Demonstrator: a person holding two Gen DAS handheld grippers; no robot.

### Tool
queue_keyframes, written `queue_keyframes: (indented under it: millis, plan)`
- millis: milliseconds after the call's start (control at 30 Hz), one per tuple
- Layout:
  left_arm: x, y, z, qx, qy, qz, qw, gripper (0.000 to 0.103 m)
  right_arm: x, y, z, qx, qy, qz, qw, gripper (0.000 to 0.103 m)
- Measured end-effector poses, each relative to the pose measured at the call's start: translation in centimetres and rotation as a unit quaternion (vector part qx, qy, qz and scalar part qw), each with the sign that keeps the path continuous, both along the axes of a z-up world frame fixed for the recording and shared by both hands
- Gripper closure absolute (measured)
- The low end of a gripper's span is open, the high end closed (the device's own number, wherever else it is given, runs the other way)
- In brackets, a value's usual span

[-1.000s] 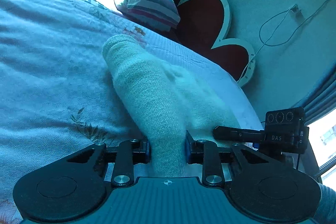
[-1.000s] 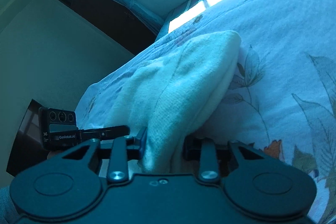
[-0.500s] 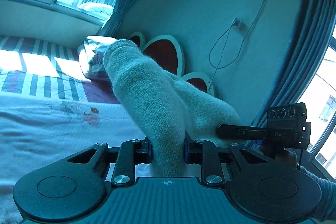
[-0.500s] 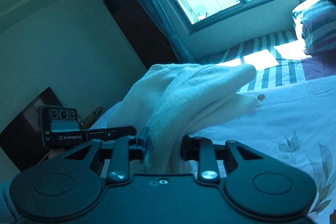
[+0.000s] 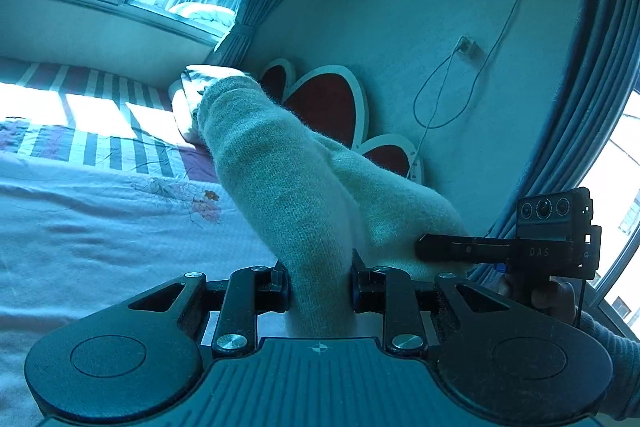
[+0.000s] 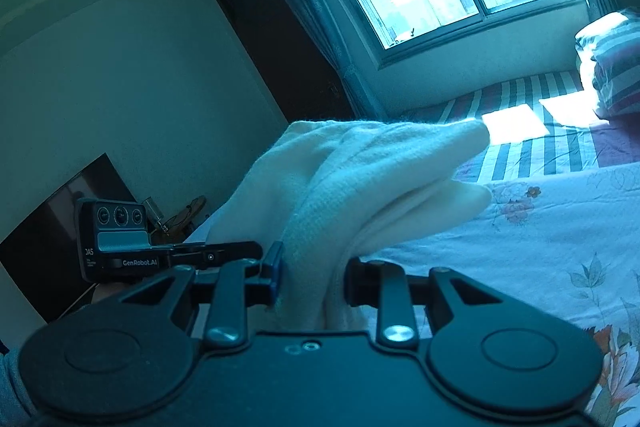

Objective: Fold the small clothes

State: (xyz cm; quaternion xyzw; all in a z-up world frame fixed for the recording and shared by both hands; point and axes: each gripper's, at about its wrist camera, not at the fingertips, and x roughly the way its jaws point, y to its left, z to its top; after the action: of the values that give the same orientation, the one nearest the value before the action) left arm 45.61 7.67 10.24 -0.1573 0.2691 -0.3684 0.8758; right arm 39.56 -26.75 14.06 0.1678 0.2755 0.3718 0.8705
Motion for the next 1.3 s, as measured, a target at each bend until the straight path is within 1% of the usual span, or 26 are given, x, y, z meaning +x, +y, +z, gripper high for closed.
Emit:
queue_keyframes:
  millis: [133,267,367,500,567,600,633,667,700,733,800,833,867,967,1000,1067,1100,1133,1167,1200,1233,1267,1300]
  plan:
    - [1.7,0.4,-3.3,0.014,0.029,0.012,0.9994,0.077,1.7,1.0,-3.2,-0.008,0.030,0.006,0.999,0.075]
    - [4.2,0.7,-6.9,0.013,0.065,0.022,0.9975,0.077,3.8,1.5,-6.4,-0.006,0.063,0.012,0.998,0.075]
    - [6.1,0.7,-9.9,0.017,0.098,0.031,0.9945,0.077,5.5,1.7,-8.9,-0.001,0.098,0.013,0.995,0.075]
    - [8.2,0.7,-14.2,0.021,0.150,0.044,0.9875,0.077,8.1,2.0,-12.6,0.001,0.149,0.009,0.989,0.075]
    - [9.0,0.8,-16.4,0.022,0.183,0.051,0.9814,0.077,9.2,2.1,-14.7,0.003,0.178,0.008,0.984,0.075]
    - [9.2,1.0,-17.4,0.012,0.197,0.055,0.9787,0.074,9.6,2.1,-15.8,0.005,0.196,0.004,0.981,0.075]
    - [9.3,1.4,-18.0,-0.009,0.209,0.057,0.9762,0.072,9.9,2.2,-16.8,0.002,0.208,0.002,0.978,0.074]
    - [9.2,1.9,-18.6,-0.034,0.224,0.059,0.9723,0.071,10.2,2.3,-17.9,-0.004,0.226,0.000,0.974,0.071]
    - [8.9,2.1,-19.0,-0.046,0.232,0.061,0.9697,0.068,10.4,2.1,-18.8,-0.003,0.244,-0.003,0.970,0.068]
    - [8.6,2.2,-18.9,-0.048,0.234,0.062,0.9691,0.065,10.2,1.7,-19.1,0.013,0.252,-0.005,0.968,0.066]
    - [7.4,2.4,-18.5,-0.030,0.224,0.061,0.9723,0.061,9.6,0.6,-18.9,0.032,0.254,-0.020,0.967,0.052]
    - [6.8,2.6,-18.4,-0.024,0.224,0.058,0.9725,0.061,9.0,0.0,-18.5,0.032,0.247,-0.030,0.968,0.037]
    - [6.0,2.9,-18.4,-0.025,0.227,0.052,0.9722,0.060,8.2,-0.9,-18.1,0.036,0.237,-0.037,0.970,0.030]
    - [3.7,2.8,-19.0,-0.024,0.238,0.032,0.9704,0.059,6.7,-2.5,-18.9,0.049,0.252,-0.021,0.966,0.030]
    - [3.0,2.6,-19.2,-0.028,0.240,0.029,0.9699,0.059,6.1,-2.7,-19.3,0.047,0.253,-0.011,0.966,0.030]
    - [2.4,1.8,-19.7,-0.030,0.244,0.029,0.9690,0.059,5.3,-2.6,-19.6,0.045,0.241,-0.003,0.970,0.030]
    - [2.2,1.5,-19.7,-0.032,0.244,0.030,0.9687,0.060,5.3,-2.2,-19.7,0.049,0.248,-0.001,0.967,0.031]
    - [2.4,1.5,-19.8,-0.041,0.259,0.033,0.9646,0.073,5.2,-1.8,-19.8,0.054,0.256,0.002,0.965,0.032]
    - [2.8,1.2,-20.0,-0.044,0.276,0.034,0.9597,0.082,5.4,-1.1,-20.0,0.054,0.269,0.010,0.962,0.047]
    - [2.9,0.9,-20.1,-0.043,0.282,0.035,0.9579,0.083,5.5,0.0,-20.5,0.040,0.289,0.012,0.956,0.060]
    - [2.9,0.7,-20.0,-0.041,0.285,0.034,0.9569,0.084,5.4,0.5,-20.5,0.022,0.297,-0.004,0.955,0.078]
    - [2.8,0.5,-19.7,-0.040,0.293,0.033,0.9548,0.085,5.3,0.3,-20.6,0.032,0.320,-0.019,0.947,0.082]
    - [2.4,0.4,-19.2,-0.044,0.296,0.028,0.9539,0.087,5.0,-0.1,-20.7,0.059,0.351,-0.036,0.934,0.083]
